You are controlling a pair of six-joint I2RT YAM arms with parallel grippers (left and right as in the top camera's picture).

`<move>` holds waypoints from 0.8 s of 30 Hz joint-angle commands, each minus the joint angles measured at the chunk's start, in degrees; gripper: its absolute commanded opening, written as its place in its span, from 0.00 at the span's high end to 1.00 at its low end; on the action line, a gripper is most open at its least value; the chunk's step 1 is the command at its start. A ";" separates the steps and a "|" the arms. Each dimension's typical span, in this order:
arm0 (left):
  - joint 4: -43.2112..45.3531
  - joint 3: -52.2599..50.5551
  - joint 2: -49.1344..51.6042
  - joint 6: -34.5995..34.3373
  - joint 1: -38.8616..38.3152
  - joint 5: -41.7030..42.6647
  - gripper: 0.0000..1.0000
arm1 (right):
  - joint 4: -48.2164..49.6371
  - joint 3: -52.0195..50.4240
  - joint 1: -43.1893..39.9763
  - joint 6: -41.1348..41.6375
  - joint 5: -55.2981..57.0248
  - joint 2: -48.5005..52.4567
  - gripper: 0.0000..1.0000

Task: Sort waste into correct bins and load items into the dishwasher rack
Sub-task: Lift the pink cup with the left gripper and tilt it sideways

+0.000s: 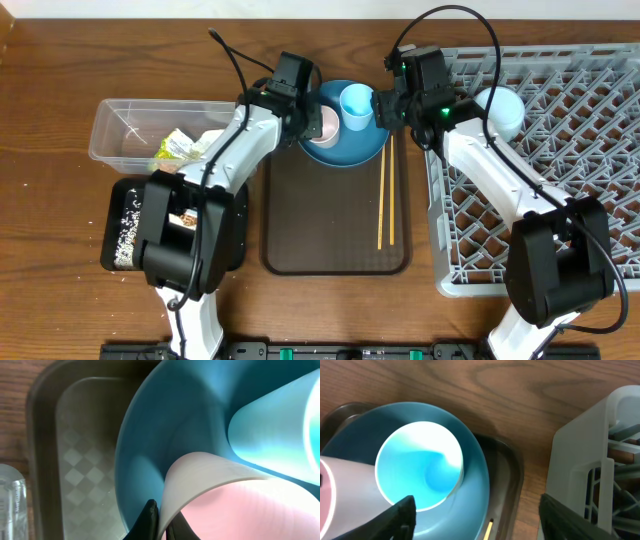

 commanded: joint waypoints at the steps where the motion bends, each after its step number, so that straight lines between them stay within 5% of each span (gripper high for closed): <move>1: 0.22 0.37 -4.68 -0.11 1.18 -0.74 0.94 | 0.20 0.46 -0.22 -0.35 0.22 -1.55 0.25; 7: -1.99 0.37 -11.23 -0.09 4.31 1.88 0.94 | -0.66 0.46 -0.61 -0.35 -4.04 -3.04 0.21; 13: -3.43 0.37 -18.51 -0.02 10.47 16.96 0.94 | -1.64 0.46 -4.70 -0.37 -19.71 -9.27 0.17; 24: -2.29 0.37 -21.44 1.31 19.87 56.48 0.94 | -7.61 0.44 -21.92 -17.42 -82.51 -17.57 0.07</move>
